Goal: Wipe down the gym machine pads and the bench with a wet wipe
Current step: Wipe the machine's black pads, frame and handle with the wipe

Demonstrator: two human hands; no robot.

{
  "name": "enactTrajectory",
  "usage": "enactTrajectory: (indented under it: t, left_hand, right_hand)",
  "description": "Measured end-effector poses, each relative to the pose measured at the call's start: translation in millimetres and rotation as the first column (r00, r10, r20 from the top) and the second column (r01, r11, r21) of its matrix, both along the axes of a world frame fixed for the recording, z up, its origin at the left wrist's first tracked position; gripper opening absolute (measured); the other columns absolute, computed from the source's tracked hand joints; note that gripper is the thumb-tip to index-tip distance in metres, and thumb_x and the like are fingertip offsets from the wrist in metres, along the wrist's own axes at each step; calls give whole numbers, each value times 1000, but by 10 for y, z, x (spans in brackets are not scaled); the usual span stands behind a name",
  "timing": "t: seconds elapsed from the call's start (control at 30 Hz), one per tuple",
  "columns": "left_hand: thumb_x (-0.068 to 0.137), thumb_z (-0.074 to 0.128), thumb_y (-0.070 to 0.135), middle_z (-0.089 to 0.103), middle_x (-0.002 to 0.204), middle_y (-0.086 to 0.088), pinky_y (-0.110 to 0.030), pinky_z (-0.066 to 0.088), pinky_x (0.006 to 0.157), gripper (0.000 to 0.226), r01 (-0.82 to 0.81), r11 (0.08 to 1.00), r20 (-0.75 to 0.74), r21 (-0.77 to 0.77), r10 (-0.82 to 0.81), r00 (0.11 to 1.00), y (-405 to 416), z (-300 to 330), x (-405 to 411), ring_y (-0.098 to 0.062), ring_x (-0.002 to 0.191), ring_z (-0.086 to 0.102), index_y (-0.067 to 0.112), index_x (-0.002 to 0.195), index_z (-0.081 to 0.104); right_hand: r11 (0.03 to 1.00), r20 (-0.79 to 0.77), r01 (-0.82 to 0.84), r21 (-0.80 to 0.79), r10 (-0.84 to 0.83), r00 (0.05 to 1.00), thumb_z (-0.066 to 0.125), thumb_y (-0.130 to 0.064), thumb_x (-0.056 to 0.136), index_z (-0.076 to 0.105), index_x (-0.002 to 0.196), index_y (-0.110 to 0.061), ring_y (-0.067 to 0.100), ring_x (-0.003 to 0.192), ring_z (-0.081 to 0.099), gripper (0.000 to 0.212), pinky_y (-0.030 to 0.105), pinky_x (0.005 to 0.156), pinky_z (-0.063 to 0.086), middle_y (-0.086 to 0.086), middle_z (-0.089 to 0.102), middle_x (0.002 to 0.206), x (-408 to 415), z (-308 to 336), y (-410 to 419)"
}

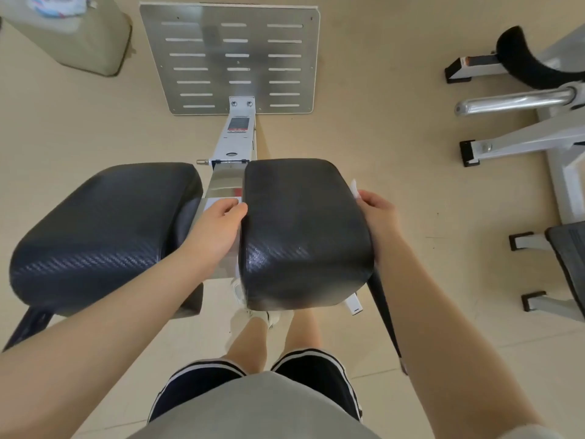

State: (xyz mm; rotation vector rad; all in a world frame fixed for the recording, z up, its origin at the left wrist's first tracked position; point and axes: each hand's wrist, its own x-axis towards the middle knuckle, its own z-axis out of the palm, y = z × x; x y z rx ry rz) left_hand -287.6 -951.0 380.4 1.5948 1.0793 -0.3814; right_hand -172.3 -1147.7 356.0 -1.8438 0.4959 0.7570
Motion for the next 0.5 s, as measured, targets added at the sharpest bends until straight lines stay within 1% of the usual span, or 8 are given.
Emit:
enactTrajectory:
  t: [0.03,0.13,0.2,0.27,0.33,0.4,0.47,0.5]
  left_hand:
    - [97,39,27,56,95,5,-28,41,86,19,-13,1000,5,7,13,1000,-14,21,-79,-16,100,51,24,90,57]
    - [97,41,25,60,119,3,-37,38,104,27,-23,1000,63,-11,23,998,-89,56,-284,-19,114,53,18,116,58]
    - [98,39,22,58,123,4,-35,36,107,31,-32,999,132,-30,35,991,-160,105,-367,-16,116,52,16,123,55]
    - [98,39,20,57,123,5,-32,35,108,31,-51,997,165,-54,59,984,-201,152,-418,-14,117,50,15,125,53]
    - [98,38,19,57,125,3,-37,35,109,30,-38,997,191,-68,50,980,-210,145,-457,-15,118,51,18,125,52]
    - [98,39,19,56,125,3,-38,35,109,29,-38,996,203,-76,53,978,-228,132,-501,-15,118,51,20,124,52]
    - [97,40,16,56,125,5,-30,38,106,30,-50,995,247,-88,70,967,-271,152,-556,-11,116,51,18,126,50]
    - [96,42,11,56,124,6,-22,41,102,33,-52,994,291,-100,80,953,-303,176,-596,-6,114,53,16,127,49]
  right_hand:
    - [1000,-5,4,10,-4,1000,66,-38,83,71,75,-19,16,67,47,21,29,61,40,4,58,73,-21,27,-36]
    - [997,38,-78,27,77,996,62,-22,87,70,75,-19,13,67,50,15,27,64,42,-1,61,70,-217,200,-286]
    - [995,95,-101,-11,102,990,58,-16,89,70,78,-19,5,61,53,16,21,66,43,-4,61,68,-445,311,-472]
    - [998,93,-67,18,65,994,57,-14,89,70,80,-15,6,57,49,16,18,62,42,3,56,66,-641,348,-592]
    - [997,57,-31,71,27,998,58,-17,88,71,83,-16,17,67,48,15,31,66,44,10,55,74,-742,292,-627]
    - [998,66,-4,59,0,998,57,-18,89,72,84,-19,21,74,54,16,41,74,49,10,62,79,-724,191,-577]
    - [991,76,60,119,-69,995,55,-14,91,71,84,-18,21,76,56,18,40,75,48,8,64,80,-642,106,-485]
    - [979,66,92,181,-106,992,54,-12,92,71,85,-17,21,77,55,19,37,74,47,9,63,80,-606,65,-451]
